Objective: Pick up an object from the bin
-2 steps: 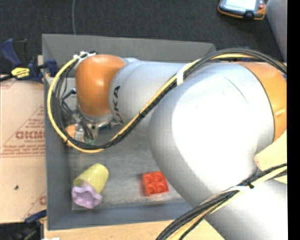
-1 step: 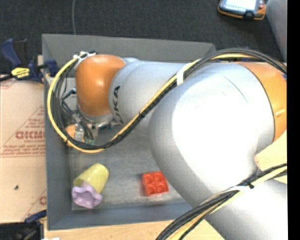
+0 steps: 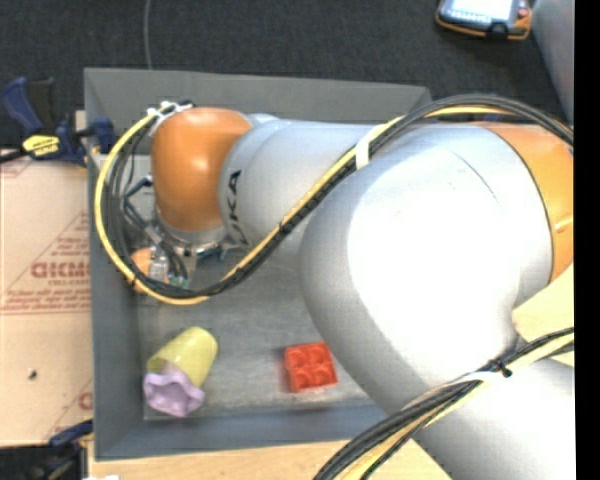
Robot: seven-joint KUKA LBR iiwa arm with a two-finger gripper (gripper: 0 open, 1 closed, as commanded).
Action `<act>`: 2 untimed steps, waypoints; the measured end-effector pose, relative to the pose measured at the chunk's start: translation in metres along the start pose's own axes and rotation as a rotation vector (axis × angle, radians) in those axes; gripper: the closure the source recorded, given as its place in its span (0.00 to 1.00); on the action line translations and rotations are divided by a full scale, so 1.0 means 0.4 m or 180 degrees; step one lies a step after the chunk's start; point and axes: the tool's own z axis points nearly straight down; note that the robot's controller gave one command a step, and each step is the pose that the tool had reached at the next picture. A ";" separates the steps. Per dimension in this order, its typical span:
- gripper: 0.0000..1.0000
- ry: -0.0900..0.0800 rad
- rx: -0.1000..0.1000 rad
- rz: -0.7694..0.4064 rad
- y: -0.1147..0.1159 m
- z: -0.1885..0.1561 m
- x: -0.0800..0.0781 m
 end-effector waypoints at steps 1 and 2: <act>1.00 -0.0009 0.0000 0.0002 -0.001 -0.134 -0.008; 1.00 -0.0001 0.0005 0.0002 -0.003 -0.131 -0.006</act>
Offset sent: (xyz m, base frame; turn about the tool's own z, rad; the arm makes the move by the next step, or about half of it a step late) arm -0.0017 -0.0009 0.0513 0.0005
